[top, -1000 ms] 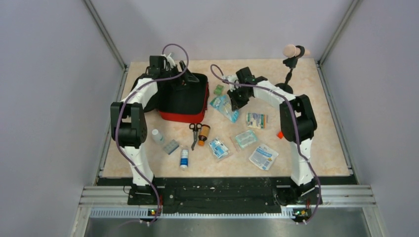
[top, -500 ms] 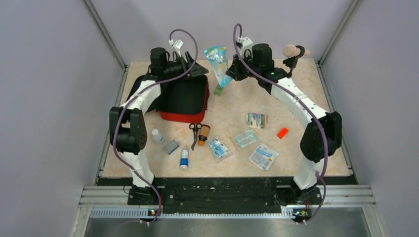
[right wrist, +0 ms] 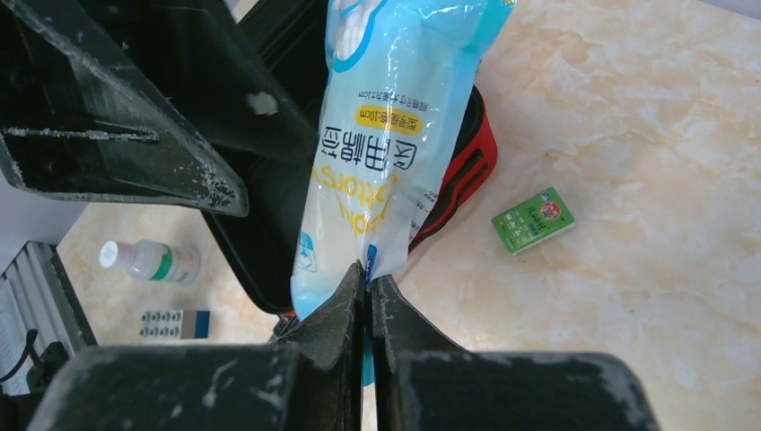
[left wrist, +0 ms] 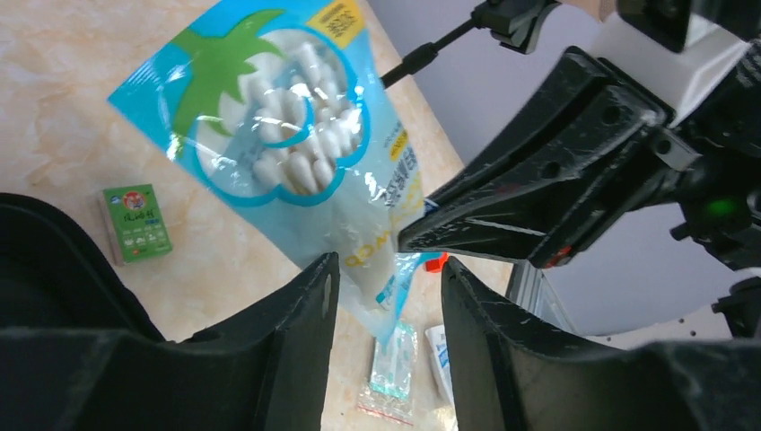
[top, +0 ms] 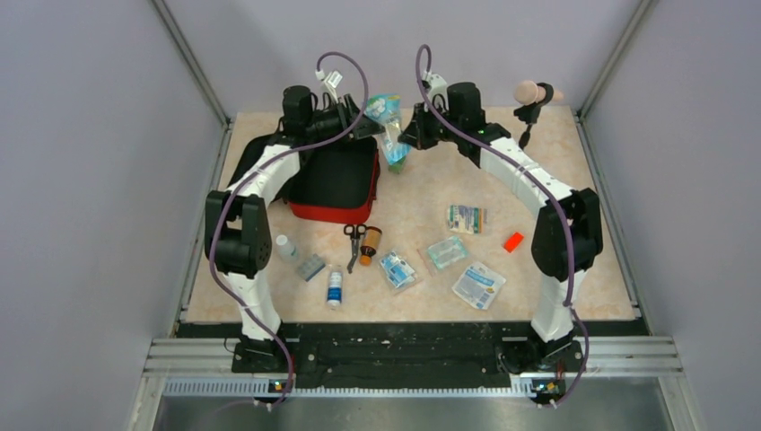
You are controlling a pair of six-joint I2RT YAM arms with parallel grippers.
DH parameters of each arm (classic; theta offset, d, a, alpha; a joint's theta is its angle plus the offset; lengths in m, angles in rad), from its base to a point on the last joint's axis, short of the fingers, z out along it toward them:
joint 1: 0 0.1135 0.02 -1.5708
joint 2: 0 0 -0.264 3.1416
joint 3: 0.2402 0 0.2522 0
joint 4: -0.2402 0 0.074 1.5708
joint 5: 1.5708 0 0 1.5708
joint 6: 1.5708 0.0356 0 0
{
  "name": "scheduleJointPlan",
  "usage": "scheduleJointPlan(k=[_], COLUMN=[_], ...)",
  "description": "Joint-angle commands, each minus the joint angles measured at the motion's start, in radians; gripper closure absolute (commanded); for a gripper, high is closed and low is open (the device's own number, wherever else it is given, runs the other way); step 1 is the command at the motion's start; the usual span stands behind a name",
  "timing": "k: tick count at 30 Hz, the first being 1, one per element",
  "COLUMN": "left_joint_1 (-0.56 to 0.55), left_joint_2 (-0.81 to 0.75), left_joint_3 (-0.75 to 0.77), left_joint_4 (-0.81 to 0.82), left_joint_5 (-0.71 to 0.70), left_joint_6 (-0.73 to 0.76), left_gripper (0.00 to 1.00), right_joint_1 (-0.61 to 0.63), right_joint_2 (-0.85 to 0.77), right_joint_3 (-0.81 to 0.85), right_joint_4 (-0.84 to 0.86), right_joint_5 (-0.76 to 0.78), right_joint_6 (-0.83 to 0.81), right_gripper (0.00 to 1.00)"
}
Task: Organize the medicine kit
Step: Pick up the medical item at the center of the board.
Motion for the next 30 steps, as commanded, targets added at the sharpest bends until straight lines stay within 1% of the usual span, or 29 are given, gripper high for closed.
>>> scheduleJointPlan(k=[1,3,6,7,8,9,10,13,17,18,19,20,21,22,23,24,25,26,28,30], left_joint_1=[0.004,0.006,0.006,0.005,0.006,0.006,0.006,0.006,0.007,0.007,0.007,0.008,0.007,0.008,0.009,0.011,0.016,0.022,0.041,0.057], left_joint_2=[0.000,0.004,0.019,0.024,0.031,0.035,0.037,0.040,0.047,0.045,0.044,0.042,0.038,0.035,0.033,0.029,0.022,0.012,-0.016,-0.057], left_joint_3=[0.028,0.045,0.058,0.062,0.068,0.069,0.060,0.031,0.018,0.015,0.011,0.005,-0.003,-0.010,-0.015,-0.021,-0.028,-0.040,-0.057,-0.073], left_joint_4=[-0.018,-0.068,-0.086,-0.093,-0.098,-0.091,-0.064,0.044,0.079,0.089,0.093,0.092,0.087,0.083,0.081,0.076,0.071,0.061,0.014,-0.090], left_joint_5=[-0.036,-0.051,-0.065,-0.074,-0.082,-0.083,-0.069,-0.024,-0.005,-0.001,0.000,-0.005,-0.017,-0.026,-0.034,-0.047,-0.063,-0.084,-0.161,-0.322], left_joint_6=[0.035,0.051,0.042,0.036,0.032,0.028,0.017,-0.036,-0.061,-0.065,-0.063,-0.061,-0.059,-0.056,-0.057,-0.058,-0.060,-0.060,-0.064,-0.082], left_gripper=[0.43,0.33,0.25,0.18,0.06,0.02,0.05,0.22,0.44,0.55,0.71,0.90,1.00,1.00,1.00,1.00,1.00,1.00,1.00,1.00], right_joint_1=[-0.002,-0.003,-0.003,-0.003,-0.002,-0.002,-0.003,-0.002,-0.002,-0.003,-0.002,0.000,0.001,0.002,0.003,0.004,0.003,0.002,-0.001,-0.010], right_joint_2=[-0.036,-0.042,-0.044,-0.045,-0.045,-0.047,-0.045,-0.037,-0.032,-0.032,-0.031,-0.032,-0.031,-0.031,-0.030,-0.032,-0.034,-0.041,-0.062,-0.091], right_joint_3=[0.027,0.023,0.013,0.010,0.007,0.005,0.005,0.006,-0.004,-0.006,-0.009,-0.012,-0.015,-0.019,-0.021,-0.020,-0.019,-0.018,-0.021,-0.035], right_joint_4=[0.067,0.071,0.075,0.074,0.074,0.074,0.074,0.059,0.048,0.046,0.045,0.043,0.042,0.041,0.040,0.037,0.029,0.019,-0.004,-0.021], right_joint_5=[-0.028,-0.032,-0.054,-0.056,-0.056,-0.060,-0.070,-0.085,-0.081,-0.078,-0.075,-0.074,-0.069,-0.066,-0.066,-0.063,-0.051,-0.032,0.010,0.028], right_joint_6=[0.005,0.003,0.004,0.005,0.007,0.007,0.004,-0.002,-0.002,-0.002,-0.003,-0.007,-0.010,-0.010,-0.011,-0.012,-0.011,-0.014,-0.028,-0.039], right_gripper=[1.00,1.00,1.00,1.00,1.00,1.00,1.00,1.00,1.00,1.00,0.99,0.99,0.98,0.94,0.87,0.72,0.60,0.50,0.37,0.31])
